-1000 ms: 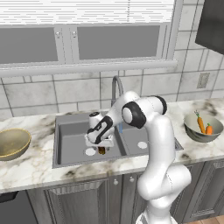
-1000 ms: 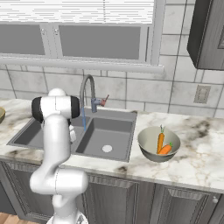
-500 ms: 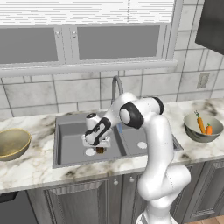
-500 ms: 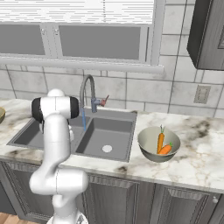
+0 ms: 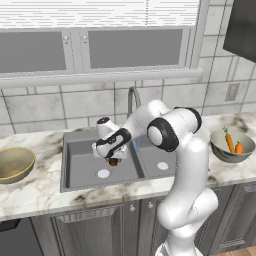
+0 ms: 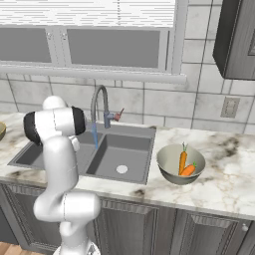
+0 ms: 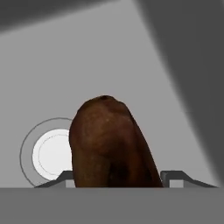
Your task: Pick the carrots from the sink and place them in one bowl. Place the sweet potato in the other bowl. Then turn off the sink faucet.
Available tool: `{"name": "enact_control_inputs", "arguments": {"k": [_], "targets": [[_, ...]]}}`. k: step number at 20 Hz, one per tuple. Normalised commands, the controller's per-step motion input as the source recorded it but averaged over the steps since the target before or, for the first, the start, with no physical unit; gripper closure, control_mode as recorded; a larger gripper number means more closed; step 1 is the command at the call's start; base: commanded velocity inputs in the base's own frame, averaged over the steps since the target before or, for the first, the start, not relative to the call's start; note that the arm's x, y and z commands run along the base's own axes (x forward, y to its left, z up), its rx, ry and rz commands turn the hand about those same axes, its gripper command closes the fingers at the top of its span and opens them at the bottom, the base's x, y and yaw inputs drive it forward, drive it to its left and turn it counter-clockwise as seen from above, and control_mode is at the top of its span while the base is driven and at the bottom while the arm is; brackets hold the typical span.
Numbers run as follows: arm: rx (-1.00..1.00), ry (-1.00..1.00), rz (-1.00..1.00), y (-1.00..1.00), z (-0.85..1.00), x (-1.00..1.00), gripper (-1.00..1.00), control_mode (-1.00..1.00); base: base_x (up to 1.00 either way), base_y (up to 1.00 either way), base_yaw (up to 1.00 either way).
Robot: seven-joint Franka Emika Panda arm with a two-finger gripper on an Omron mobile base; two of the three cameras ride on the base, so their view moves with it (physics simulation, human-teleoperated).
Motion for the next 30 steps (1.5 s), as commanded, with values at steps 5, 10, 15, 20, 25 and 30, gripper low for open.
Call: {"name": "enact_control_inputs", "arguments": {"k": [5,10,15,20,25,30], "targets": [[0.00,-0.10,0.00,0.00,1.00,-0.39,1.00,-1.00,0.00,0.00,0.00],[0.00,-0.05,0.00,0.00,1.00,-0.51,1.00,-1.00,0.00,0.00,0.00],[0.08,0.00,0.00,0.00,1.00,-0.39,1.00,-1.00,0.00,0.00,0.00],[0.10,0.04,0.18,0.00,0.82,-0.30,1.00,-1.00,0.00,0.00,0.00],[0.00,0.07,0.58,0.00,0.14,-0.52,1.00,-1.00,0.00,0.00,0.00],[0.00,0.03,0.64,0.00,0.12,-0.47,1.00,-1.00,0.00,0.00,0.00]]}}
